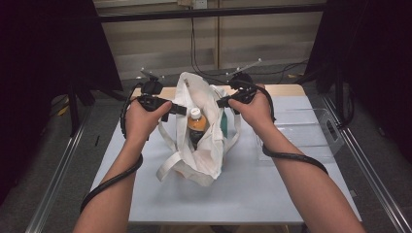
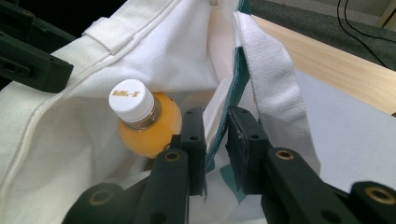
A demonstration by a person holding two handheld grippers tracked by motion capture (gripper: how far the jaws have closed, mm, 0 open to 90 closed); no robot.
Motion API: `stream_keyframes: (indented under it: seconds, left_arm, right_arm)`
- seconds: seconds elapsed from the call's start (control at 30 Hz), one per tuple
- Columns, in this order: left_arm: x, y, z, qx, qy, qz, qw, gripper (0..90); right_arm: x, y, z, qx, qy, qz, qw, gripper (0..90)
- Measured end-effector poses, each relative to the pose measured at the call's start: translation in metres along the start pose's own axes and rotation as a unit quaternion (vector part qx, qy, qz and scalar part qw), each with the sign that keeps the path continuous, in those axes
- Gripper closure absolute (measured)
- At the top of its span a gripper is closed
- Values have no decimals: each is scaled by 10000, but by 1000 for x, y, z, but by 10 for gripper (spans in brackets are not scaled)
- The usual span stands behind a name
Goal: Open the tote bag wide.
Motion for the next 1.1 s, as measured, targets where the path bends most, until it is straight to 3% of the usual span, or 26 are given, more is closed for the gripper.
stream_keyframes:
  seconds: [0.07,0.17,0.23,0.3,0.4,0.67,0.87,0.97,1.0,1.1]
  left_arm:
    - [0,2,1,85,57,-54,9999,665]
    - [1,1,2,-15,-8,-1,10000,765]
    - [3,-2,3,-182,-81,200,9996,799]
    - [4,-5,2,-147,-85,198,9997,824]
    - [5,-13,0,20,-20,190,9998,841]
    - [4,-29,-5,40,74,338,9994,844]
    - [2,-33,-6,-9,127,366,9992,845]
    - [-1,-32,-5,80,227,415,9988,846]
    - [0,-34,-5,-1,151,404,9991,847]
    - [-1,-37,-6,17,122,410,9991,846]
  right_arm:
    - [0,0,0,22,-17,-3,10000,779]
    - [0,2,-1,37,-51,-15,10000,798]
    - [1,4,-3,127,-125,-96,9998,827]
    - [1,7,-6,171,-151,-119,9997,838]
    - [2,12,-10,55,-138,-105,9998,844]
    - [2,22,-17,-100,-127,-108,9998,844]
    - [0,27,-23,-168,-104,-151,9997,844]
    - [-1,29,-25,-220,-104,-154,9996,844]
    - [-1,30,-26,-205,-112,-164,9996,844]
    - [-2,32,-27,-235,-113,-148,9995,843]
Point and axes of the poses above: each handheld gripper's, and its own axes: x roughly backward along the jaws, z roughly out of its top, y roughly to its right, the point moved 4 cm from there along -x, roughly forward along the jaws, and after that the axes turned 14 degrees about y, right-handed, at the moved point
